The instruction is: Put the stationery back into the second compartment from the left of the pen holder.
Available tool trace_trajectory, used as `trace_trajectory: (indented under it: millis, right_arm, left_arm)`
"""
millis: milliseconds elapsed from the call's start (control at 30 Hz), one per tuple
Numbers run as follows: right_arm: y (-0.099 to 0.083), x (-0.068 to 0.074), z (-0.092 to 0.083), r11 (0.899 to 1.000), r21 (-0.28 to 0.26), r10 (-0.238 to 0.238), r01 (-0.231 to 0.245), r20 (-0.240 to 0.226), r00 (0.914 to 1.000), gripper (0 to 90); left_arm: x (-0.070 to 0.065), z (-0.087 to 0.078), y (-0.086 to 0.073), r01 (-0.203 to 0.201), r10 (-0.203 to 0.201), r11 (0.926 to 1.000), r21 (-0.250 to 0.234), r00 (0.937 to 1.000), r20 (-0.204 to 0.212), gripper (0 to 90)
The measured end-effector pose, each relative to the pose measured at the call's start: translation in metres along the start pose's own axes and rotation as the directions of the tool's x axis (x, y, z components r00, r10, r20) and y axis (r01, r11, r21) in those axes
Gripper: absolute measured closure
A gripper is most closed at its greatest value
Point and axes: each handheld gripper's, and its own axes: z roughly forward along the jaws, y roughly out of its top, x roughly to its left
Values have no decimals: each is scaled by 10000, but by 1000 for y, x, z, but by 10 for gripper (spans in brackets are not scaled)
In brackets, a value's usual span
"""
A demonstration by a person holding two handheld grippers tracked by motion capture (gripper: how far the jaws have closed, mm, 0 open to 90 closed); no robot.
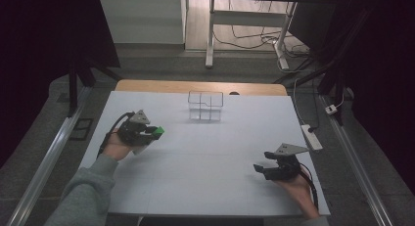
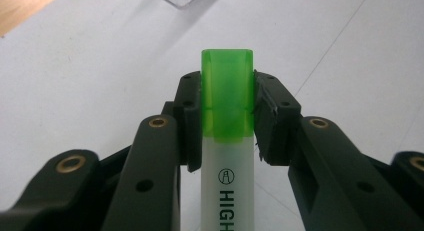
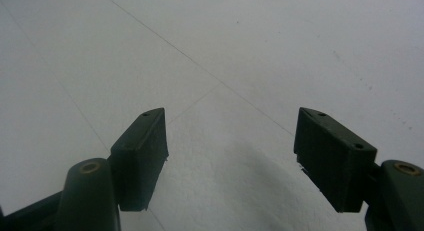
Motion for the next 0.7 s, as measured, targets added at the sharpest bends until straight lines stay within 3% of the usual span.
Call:
trace_trajectory:
  millis: [700]
  right_arm:
    - [-1, -2, -1, 10000, -24, 35, -35, 139, 9999, 287]
  left_arm:
    - [-2, -1, 17, 166, -177, 9962, -859, 9998, -123, 668]
